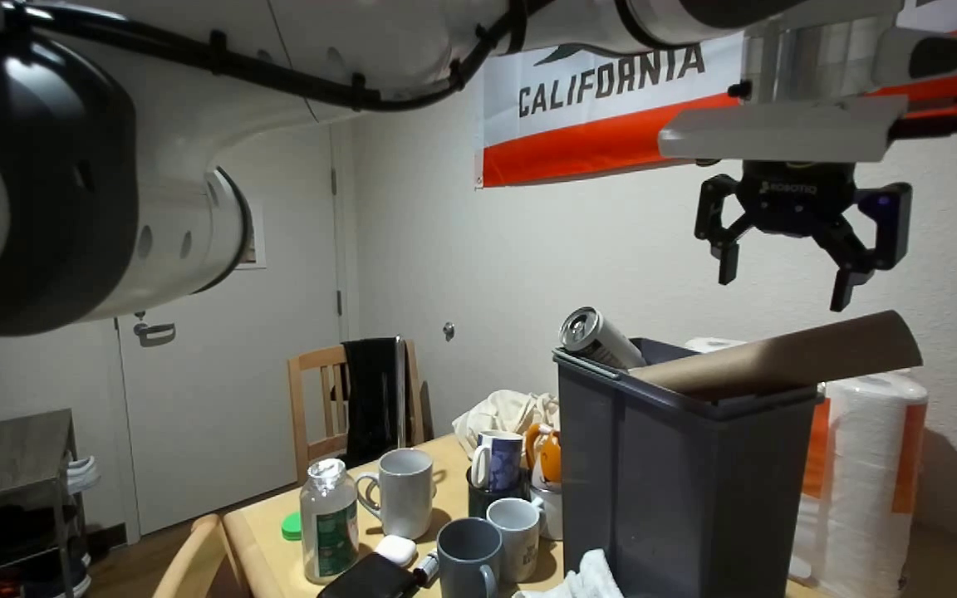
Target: Remove the handle towel roll from the grey bin and place it on the silver stand
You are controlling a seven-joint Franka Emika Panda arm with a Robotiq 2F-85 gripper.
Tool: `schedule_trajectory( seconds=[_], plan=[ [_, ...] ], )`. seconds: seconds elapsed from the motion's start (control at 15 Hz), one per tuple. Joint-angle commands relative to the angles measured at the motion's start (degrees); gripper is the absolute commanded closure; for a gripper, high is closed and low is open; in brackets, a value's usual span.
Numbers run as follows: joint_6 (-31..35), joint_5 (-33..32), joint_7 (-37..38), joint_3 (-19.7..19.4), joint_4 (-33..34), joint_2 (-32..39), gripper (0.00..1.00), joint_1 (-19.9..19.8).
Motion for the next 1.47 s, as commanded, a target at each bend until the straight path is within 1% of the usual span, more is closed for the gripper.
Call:
schedule_trajectory(
  seconds=[0.0, 0.33, 0.53, 0.6, 0.93, 1.0, 1.4],
  plan=[
    [0.14, 0.33, 0.83, 0.1, 3.95, 0.86, 0.0, -0.84],
    [4.51, -0.02, 0.0, -0.03, 4.91, 2.72, 0.0, -1.32],
    [8.37, -0.08, -0.27, -0.04, 5.03, 4.43, 0.0, -1.44],
    [7.18, -1.09, 0.52, 1.08, 10.52, 7.92, 0.0, -2.01],
    [7.81, -2.43, 0.81, 1.77, 15.54, 12.02, 0.0, -2.3],
    [10.41, -0.91, -0.13, 0.32, 8.97, 8.45, 0.0, -1.94],
    [7.5, -0.89, 0.36, 0.45, 7.79, 7.31, 0.0, -2.02]
  ],
)
